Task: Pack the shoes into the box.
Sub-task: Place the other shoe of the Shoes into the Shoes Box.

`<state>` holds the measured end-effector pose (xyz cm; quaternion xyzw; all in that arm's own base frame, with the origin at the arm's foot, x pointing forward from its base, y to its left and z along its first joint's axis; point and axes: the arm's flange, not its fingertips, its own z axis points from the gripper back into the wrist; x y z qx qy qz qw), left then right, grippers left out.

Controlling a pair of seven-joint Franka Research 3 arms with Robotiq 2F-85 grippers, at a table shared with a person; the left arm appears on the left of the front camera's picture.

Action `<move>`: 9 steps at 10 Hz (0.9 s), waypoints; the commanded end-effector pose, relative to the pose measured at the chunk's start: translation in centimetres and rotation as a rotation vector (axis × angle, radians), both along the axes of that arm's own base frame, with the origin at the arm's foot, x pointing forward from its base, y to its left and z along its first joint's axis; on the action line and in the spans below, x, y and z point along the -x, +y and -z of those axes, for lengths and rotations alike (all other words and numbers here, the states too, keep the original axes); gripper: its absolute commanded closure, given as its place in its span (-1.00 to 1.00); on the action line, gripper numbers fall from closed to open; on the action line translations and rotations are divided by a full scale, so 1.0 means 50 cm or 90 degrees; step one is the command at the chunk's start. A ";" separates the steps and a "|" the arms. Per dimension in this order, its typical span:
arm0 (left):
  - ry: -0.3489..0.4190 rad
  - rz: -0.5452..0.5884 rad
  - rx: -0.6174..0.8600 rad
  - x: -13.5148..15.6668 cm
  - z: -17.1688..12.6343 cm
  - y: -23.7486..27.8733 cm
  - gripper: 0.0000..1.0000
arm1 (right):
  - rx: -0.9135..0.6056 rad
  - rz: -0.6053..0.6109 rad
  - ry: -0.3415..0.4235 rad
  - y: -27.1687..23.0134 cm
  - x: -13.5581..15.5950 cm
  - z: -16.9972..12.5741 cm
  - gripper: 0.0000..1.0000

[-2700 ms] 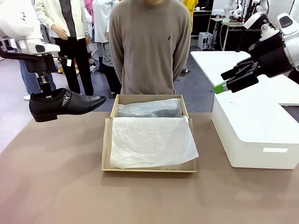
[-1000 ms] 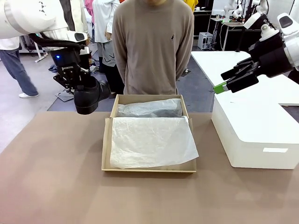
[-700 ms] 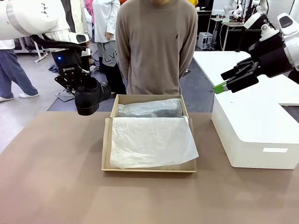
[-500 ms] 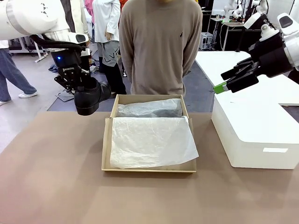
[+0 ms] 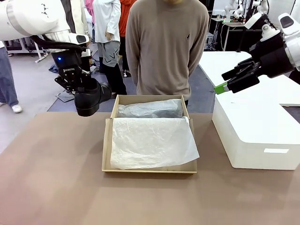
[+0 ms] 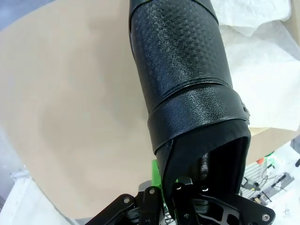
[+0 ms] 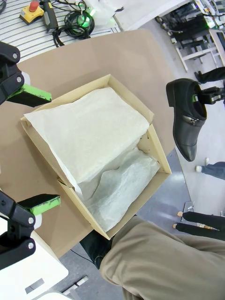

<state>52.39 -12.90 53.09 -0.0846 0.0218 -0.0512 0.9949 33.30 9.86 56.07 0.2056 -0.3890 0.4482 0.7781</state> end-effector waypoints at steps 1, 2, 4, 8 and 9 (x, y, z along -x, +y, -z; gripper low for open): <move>0.002 -0.079 -0.039 -0.014 -0.026 -0.022 1.00 | -0.007 -0.010 -0.004 -0.001 -0.004 0.000 -1.00; 0.025 -0.150 -0.055 -0.019 -0.040 -0.039 1.00 | -0.007 -0.010 -0.004 -0.001 -0.004 0.000 -1.00; 0.020 -0.245 -0.105 -0.018 -0.061 -0.087 1.00 | -0.007 -0.010 -0.004 -0.001 -0.004 0.000 -1.00; 0.018 -0.369 -0.141 -0.010 -0.076 -0.195 1.00 | -0.007 -0.010 -0.004 -0.001 -0.004 0.000 -1.00; 0.007 -0.381 -0.151 -0.006 -0.075 -0.222 1.00 | -0.007 -0.010 -0.004 -0.001 -0.004 0.000 -1.00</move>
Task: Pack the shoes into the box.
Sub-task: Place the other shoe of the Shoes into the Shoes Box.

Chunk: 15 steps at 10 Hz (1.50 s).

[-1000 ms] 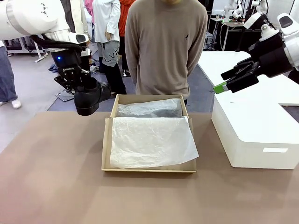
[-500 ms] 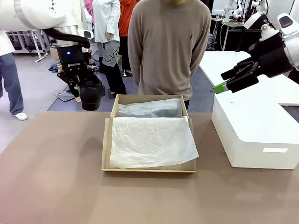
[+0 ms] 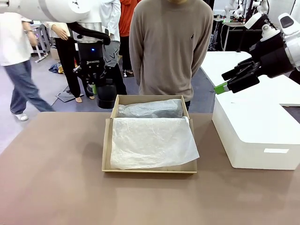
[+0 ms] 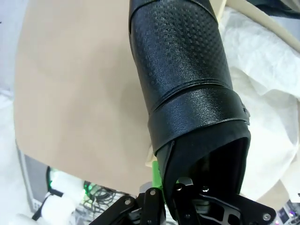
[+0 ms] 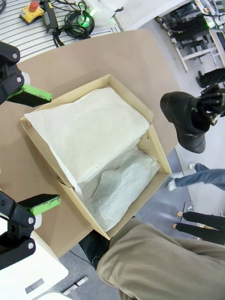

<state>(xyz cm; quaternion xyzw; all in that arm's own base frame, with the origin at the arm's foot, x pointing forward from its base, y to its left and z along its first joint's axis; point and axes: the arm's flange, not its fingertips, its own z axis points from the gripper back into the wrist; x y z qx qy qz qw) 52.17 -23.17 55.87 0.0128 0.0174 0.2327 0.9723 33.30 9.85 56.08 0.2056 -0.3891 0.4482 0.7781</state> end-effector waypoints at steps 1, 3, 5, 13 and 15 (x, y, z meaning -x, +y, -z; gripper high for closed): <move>-0.021 -0.033 -0.022 -0.009 -0.021 -0.031 1.00 | -0.007 -0.010 -0.004 -0.001 -0.004 0.000 -1.00; 0.000 0.000 0.000 0.000 0.000 0.000 1.00 | -0.007 -0.010 -0.004 -0.001 -0.004 0.000 -1.00; 0.000 0.000 0.000 0.000 0.000 0.000 1.00 | -0.007 -0.010 -0.004 -0.001 -0.004 0.000 -1.00; 0.016 -0.275 -0.047 -0.002 -0.032 -0.148 1.00 | -0.007 -0.010 -0.004 -0.001 -0.004 0.000 -1.00; -0.011 -0.337 -0.050 -0.001 -0.035 -0.213 1.00 | -0.007 -0.010 -0.004 -0.001 -0.004 0.000 -1.00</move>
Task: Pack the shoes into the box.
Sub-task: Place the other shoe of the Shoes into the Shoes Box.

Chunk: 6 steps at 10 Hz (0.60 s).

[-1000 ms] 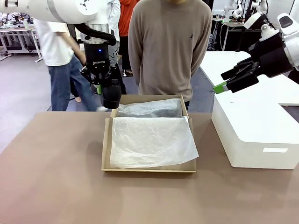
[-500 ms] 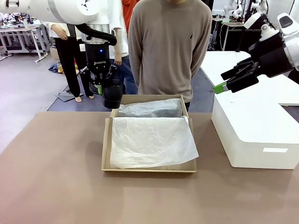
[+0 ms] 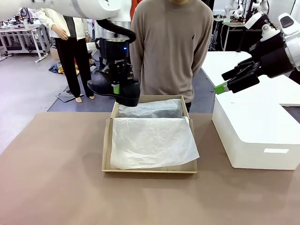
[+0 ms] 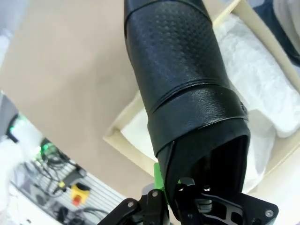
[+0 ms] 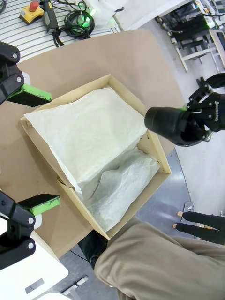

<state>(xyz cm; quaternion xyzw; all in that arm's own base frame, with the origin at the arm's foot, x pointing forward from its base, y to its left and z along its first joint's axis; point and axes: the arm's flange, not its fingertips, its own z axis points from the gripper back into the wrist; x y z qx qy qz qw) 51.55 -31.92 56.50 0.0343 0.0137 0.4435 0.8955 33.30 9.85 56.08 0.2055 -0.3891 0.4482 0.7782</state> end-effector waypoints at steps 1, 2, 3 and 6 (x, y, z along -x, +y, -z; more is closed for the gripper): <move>-0.023 -0.058 -0.005 -0.013 -0.025 -0.073 1.00 | -0.007 -0.010 -0.004 -0.001 -0.004 0.000 -1.00; -0.040 -0.063 0.016 -0.009 -0.017 -0.115 1.00 | -0.007 -0.010 -0.004 -0.001 -0.004 0.000 -1.00; -0.044 -0.070 0.025 -0.006 -0.009 -0.145 1.00 | -0.007 -0.010 -0.004 -0.001 -0.004 0.000 -1.00; -0.066 -0.134 0.035 -0.013 0.012 -0.195 1.00 | -0.007 -0.010 -0.004 -0.001 -0.004 0.000 -1.00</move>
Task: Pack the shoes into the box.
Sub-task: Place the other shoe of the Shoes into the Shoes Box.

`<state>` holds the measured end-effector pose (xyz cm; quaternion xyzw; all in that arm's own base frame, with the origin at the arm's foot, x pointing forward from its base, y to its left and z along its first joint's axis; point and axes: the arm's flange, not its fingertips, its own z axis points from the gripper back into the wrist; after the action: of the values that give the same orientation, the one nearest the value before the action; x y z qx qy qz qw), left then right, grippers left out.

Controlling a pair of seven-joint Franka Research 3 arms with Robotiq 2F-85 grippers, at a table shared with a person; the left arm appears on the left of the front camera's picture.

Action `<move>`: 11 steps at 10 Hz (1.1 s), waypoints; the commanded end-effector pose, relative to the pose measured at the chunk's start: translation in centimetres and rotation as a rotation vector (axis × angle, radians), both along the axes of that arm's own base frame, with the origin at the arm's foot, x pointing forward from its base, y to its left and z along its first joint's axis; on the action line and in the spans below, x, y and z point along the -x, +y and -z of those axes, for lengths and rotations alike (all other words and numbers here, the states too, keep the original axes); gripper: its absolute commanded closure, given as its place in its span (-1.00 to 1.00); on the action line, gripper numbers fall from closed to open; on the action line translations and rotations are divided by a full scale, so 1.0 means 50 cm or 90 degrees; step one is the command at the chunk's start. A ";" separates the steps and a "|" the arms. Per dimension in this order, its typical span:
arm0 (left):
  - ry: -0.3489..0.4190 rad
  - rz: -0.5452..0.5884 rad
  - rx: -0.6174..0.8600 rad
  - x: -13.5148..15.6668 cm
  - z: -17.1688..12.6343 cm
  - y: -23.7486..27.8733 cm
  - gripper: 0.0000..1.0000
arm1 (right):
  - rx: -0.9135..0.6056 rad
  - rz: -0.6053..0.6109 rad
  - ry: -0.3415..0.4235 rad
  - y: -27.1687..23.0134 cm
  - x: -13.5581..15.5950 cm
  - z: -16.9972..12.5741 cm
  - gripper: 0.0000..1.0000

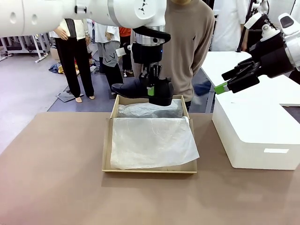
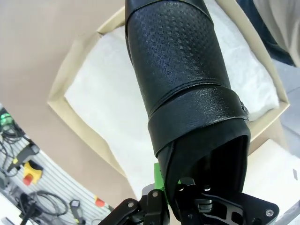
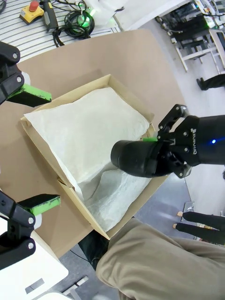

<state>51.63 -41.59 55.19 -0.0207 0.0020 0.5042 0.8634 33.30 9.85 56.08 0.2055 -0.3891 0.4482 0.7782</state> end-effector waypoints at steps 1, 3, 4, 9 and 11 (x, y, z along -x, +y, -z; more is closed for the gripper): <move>-0.019 -0.052 -0.019 -0.015 -0.012 -0.002 1.00 | -0.007 -0.010 -0.004 -0.001 -0.004 0.000 -1.00; 0.000 0.000 0.000 0.000 0.000 0.000 1.00 | -0.007 -0.010 -0.004 -0.001 -0.004 0.000 -1.00; 0.000 0.000 0.000 0.000 0.000 0.000 1.00 | -0.007 -0.010 -0.004 -0.001 -0.004 0.000 -1.00; -0.013 -0.036 -0.003 -0.010 0.017 -0.011 1.00 | -0.007 -0.010 -0.004 -0.001 -0.004 0.000 -1.00; -0.017 -0.096 -0.012 -0.022 0.027 -0.050 1.00 | -0.007 -0.010 -0.004 -0.001 -0.004 0.000 -1.00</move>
<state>52.40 -42.66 53.24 -0.0261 0.0016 0.5317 0.8465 33.30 9.85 56.08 0.2055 -0.3891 0.4482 0.7782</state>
